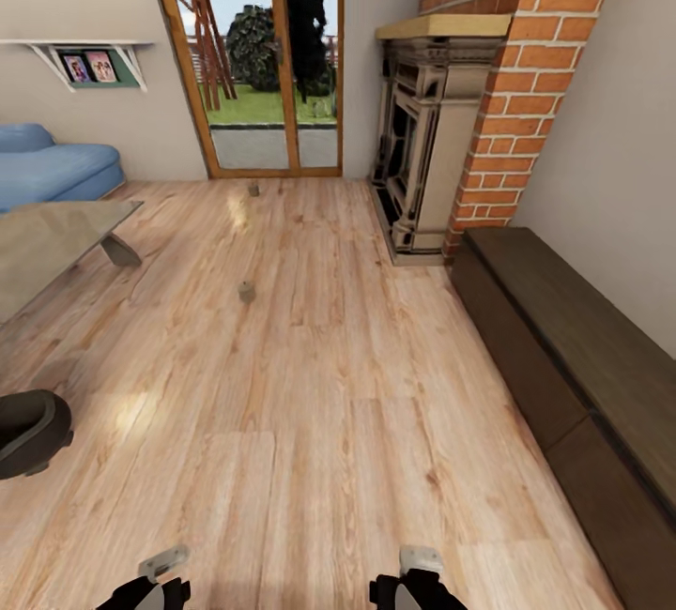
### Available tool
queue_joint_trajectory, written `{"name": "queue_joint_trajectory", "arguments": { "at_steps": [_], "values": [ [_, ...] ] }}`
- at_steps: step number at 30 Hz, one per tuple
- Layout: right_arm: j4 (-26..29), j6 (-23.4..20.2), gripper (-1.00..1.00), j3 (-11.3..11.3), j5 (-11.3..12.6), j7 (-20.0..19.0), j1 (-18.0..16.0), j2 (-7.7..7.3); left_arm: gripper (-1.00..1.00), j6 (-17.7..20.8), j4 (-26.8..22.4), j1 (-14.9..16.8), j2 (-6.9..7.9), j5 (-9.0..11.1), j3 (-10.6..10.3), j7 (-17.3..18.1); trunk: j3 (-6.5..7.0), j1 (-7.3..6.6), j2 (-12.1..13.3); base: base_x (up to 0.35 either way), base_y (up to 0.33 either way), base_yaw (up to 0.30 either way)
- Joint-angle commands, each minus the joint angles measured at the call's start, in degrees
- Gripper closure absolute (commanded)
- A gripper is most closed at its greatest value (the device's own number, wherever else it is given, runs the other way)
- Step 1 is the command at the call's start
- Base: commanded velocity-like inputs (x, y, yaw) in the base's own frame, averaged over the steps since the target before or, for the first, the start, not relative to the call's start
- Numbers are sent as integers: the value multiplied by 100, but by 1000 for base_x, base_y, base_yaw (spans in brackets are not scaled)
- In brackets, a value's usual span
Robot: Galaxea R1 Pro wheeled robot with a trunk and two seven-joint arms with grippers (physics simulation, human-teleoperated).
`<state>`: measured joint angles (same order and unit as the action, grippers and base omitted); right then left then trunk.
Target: Place each of the two pumpkins and all three candles from the living room inside a cabinet in the living room (use any cabinet), then make sure every cabinet is closed, and position the cauldron so it is next to a table in the living room.
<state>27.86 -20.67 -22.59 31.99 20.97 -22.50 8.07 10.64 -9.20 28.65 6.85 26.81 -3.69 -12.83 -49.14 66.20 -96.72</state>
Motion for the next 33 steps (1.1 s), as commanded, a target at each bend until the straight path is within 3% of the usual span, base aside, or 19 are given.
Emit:
{"name": "queue_joint_trajectory", "arguments": {
  "at_steps": [1, 16, 22, 28, 33],
  "values": [
    [0, 7, -100, 0, 1, 1, 0, 0, -100, 0, -1, 0, 0, 0, 0, 0, 4, 0, 0, 0, 0, 113],
    [-3, 21, -100, 0, 1, 3, 0, 1, -100, 0, 0, 0, 0, 0, 0, 0, 117, 0, 0, 0, 0, 93],
    [-2, 57, -100, 10, -1, -3, 0, -15, -100, 15, 1, 0, 0, 0, 0, 2, 278, -132, 241, 0, 0, 99],
    [-12, 534, -100, 24, 33, -5, 0, -63, -100, 25, -1, 0, 0, 0, 0, 4, 409, -264, 481, 0, 0, 53],
    [-17, 652, -100, 22, 51, -5, 0, -60, -100, 33, -2, 0, 0, 0, 0, 6, 509, -373, 682, 0, 0, 5]
  ]
}}
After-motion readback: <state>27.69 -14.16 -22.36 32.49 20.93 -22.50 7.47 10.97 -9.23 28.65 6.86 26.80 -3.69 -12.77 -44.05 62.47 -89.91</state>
